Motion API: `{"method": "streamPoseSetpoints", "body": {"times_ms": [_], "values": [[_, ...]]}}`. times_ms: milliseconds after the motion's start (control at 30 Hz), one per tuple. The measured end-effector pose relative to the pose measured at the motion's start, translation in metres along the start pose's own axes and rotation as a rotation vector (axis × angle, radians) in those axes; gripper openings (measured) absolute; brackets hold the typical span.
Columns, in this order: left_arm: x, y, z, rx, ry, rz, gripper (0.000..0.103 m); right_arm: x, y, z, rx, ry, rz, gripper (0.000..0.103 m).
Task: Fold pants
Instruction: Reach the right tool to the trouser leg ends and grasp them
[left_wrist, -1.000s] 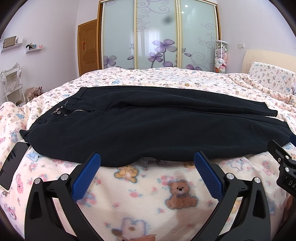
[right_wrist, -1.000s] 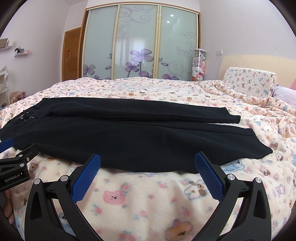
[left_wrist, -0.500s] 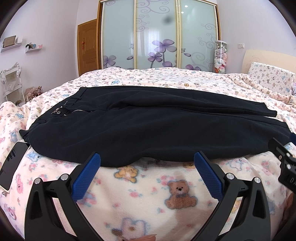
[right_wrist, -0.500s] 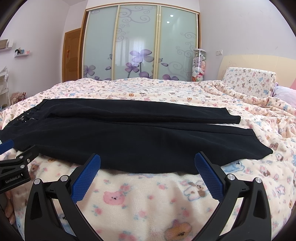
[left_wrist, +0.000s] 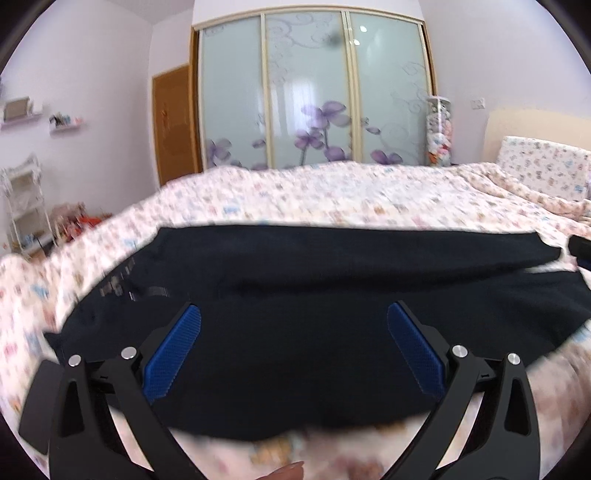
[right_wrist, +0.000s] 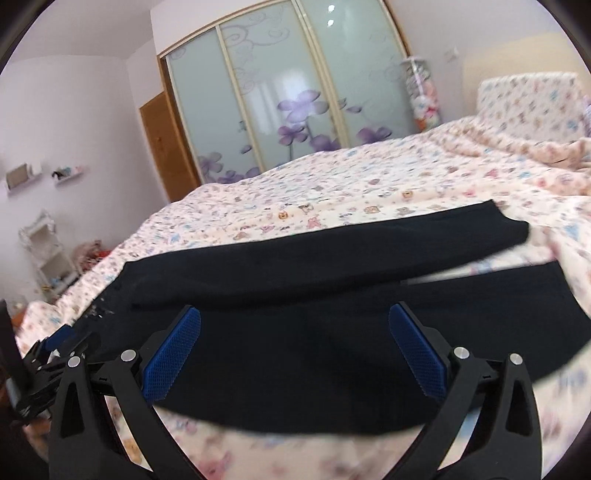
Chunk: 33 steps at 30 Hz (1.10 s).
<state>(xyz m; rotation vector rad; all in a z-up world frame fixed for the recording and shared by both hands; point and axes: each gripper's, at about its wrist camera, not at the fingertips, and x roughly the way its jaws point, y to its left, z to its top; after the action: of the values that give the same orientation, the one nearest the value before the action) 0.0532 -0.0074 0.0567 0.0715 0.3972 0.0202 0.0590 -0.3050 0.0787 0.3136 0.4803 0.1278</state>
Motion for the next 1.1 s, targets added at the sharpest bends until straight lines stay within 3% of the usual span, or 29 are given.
{"method": "streamPoseSetpoints", "body": {"times_ms": [100,233,333,567,667,833,1000,1100], "values": [[0.020,0.002,0.016,-0.026,-0.011,0.022,0.101,0.019,-0.036,0.027,0.051,0.041,0.019,0.102],[0.055,0.012,0.029,-0.105,0.016,0.024,0.101,0.051,-0.094,0.062,0.116,0.120,-0.024,0.102],[0.074,0.017,0.024,-0.151,0.025,0.069,0.101,0.075,-0.136,0.081,0.197,0.167,-0.072,0.102],[0.087,0.013,0.004,-0.124,0.059,0.032,0.101,0.104,-0.226,0.115,0.472,0.101,-0.112,0.102],[0.089,0.013,0.002,-0.131,0.062,-0.026,0.101,0.116,-0.256,0.123,0.538,0.074,-0.142,0.090],[0.096,0.022,-0.001,-0.189,0.093,-0.104,0.101,0.138,-0.283,0.131,0.511,0.054,-0.292,0.075],[0.099,0.020,-0.002,-0.201,0.110,-0.135,0.101,0.156,-0.305,0.131,0.481,0.073,-0.418,0.063],[0.097,0.013,-0.001,-0.174,0.105,-0.141,0.101,0.168,-0.313,0.128,0.483,0.106,-0.444,0.055]]}}
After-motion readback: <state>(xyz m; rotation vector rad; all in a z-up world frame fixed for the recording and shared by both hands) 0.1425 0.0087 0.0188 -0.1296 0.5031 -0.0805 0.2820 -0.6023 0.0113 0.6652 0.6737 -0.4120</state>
